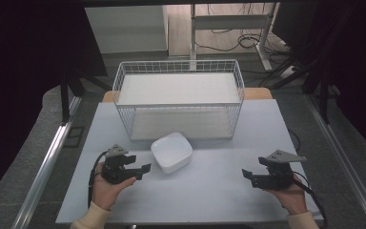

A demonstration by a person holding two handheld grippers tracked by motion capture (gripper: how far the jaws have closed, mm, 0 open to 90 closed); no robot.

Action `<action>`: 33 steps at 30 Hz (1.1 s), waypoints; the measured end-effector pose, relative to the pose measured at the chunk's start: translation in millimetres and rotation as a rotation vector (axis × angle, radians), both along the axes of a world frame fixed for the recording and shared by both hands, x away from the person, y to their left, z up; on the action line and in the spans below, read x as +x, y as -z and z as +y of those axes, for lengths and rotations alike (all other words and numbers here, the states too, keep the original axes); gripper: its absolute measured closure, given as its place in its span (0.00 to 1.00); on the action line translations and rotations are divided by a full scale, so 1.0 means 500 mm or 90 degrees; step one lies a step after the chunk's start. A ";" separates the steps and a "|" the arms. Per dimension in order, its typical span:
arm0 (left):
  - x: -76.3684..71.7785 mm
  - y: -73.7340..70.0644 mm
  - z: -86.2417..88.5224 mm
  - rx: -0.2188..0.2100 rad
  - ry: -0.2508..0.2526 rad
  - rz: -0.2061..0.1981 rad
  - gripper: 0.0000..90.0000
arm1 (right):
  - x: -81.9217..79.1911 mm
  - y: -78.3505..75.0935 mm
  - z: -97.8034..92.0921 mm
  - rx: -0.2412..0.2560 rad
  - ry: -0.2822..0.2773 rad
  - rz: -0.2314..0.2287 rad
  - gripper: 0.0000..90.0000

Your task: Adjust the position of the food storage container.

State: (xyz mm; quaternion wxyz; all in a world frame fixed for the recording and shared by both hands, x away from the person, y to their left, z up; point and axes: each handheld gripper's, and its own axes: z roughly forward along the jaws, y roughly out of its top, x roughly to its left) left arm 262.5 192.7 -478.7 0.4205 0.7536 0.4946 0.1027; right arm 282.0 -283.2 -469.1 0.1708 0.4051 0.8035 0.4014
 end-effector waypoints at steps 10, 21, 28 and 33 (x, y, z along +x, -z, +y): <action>-0.007 -0.005 -0.010 0.007 0.011 -0.012 0.30 | -0.002 0.009 0.003 0.008 -0.021 0.019 0.24; 0.000 -0.013 -0.006 0.000 0.010 -0.012 0.31 | -0.017 0.000 -0.010 0.022 -0.016 0.028 0.25; 0.009 -0.042 -0.005 -0.005 0.010 -0.026 0.32 | -0.016 0.001 -0.016 0.025 -0.012 0.028 0.25; 0.025 -0.068 -0.017 -0.007 0.015 -0.037 0.32 | -0.020 -0.002 -0.018 0.028 -0.013 0.030 0.25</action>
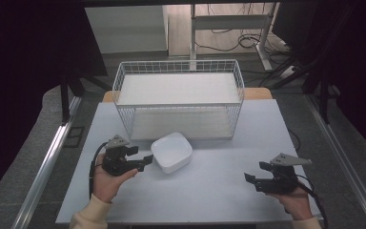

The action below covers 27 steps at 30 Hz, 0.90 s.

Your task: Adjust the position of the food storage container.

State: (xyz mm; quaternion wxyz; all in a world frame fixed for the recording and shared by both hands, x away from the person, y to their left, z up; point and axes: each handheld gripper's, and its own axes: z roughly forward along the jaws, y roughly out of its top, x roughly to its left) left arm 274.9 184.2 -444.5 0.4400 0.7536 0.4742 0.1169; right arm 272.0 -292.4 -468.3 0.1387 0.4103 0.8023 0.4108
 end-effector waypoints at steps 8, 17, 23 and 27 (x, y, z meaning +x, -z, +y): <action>0.046 -0.027 -0.019 0.011 0.008 -0.006 0.33 | 0.005 0.000 -0.003 -0.004 -0.003 0.008 0.25; 0.119 -0.033 -0.037 0.028 0.009 0.004 0.38 | 0.004 0.000 -0.003 -0.006 0.002 0.012 0.25; 0.156 -0.020 -0.044 0.048 0.006 0.009 0.46 | 0.005 0.004 0.000 -0.015 0.002 0.013 0.25; 0.178 -0.003 -0.052 0.077 0.003 0.001 0.59 | 0.005 0.007 0.000 -0.021 0.001 0.013 0.25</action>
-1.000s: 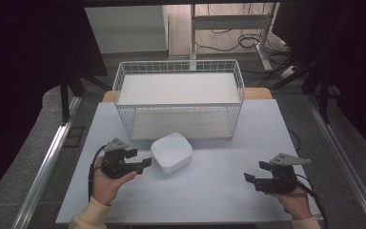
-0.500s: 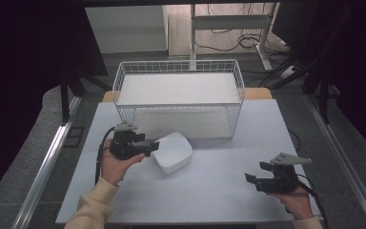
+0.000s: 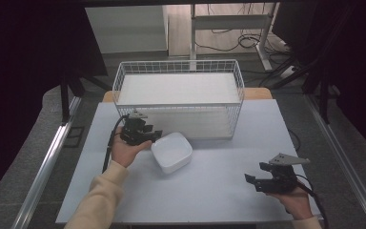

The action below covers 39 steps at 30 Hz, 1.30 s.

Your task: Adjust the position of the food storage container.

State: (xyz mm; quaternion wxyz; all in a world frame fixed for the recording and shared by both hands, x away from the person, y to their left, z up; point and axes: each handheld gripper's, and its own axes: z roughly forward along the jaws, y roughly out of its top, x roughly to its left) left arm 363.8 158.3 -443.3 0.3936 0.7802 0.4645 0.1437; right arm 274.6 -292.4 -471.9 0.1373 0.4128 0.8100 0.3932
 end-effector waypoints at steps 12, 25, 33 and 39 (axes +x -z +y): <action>0.041 0.039 -0.024 0.056 -0.009 0.018 0.99 | 0.002 0.006 0.001 -0.014 0.000 0.001 0.26; 0.061 0.068 -0.036 0.096 0.041 0.042 1.00 | 0.001 0.009 0.002 -0.021 -0.009 -0.006 0.25; 0.063 0.073 -0.041 0.092 0.078 0.063 1.00 | 0.001 0.009 0.003 -0.021 -0.008 -0.004 0.25; 0.057 0.074 -0.056 0.095 0.103 0.064 1.00 | 0.001 0.010 0.004 -0.022 -0.008 -0.004 0.25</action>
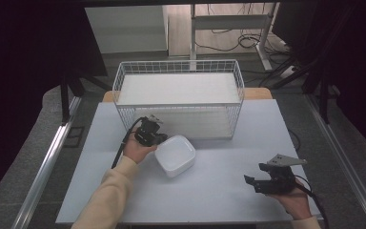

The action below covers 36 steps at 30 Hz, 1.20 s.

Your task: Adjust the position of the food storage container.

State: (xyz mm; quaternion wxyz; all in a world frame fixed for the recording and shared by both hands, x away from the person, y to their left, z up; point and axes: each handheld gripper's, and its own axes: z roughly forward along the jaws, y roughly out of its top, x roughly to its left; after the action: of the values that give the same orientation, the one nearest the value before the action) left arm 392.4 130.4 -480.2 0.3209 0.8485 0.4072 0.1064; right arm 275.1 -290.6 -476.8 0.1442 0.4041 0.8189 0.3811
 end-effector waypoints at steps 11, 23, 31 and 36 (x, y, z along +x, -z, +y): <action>-0.008 0.006 -0.029 -0.018 0.029 0.009 1.00 | 0.000 0.001 0.001 -0.001 0.000 0.003 0.25; -0.026 0.004 -0.084 -0.018 0.084 0.012 1.00 | 0.000 0.002 0.003 -0.003 -0.001 0.007 0.25; -0.042 0.001 -0.124 -0.015 0.128 0.015 1.00 | -0.001 0.002 0.003 -0.001 -0.001 0.009 0.25; -0.050 0.000 -0.139 -0.014 0.141 0.016 1.00 | 0.000 0.004 0.004 -0.005 -0.003 0.010 0.25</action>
State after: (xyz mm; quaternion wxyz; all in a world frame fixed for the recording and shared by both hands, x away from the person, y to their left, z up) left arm 367.2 61.1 -480.1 0.3349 0.8860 0.3161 0.0547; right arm 275.2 -288.5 -479.0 0.1385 0.4045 0.8224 0.3753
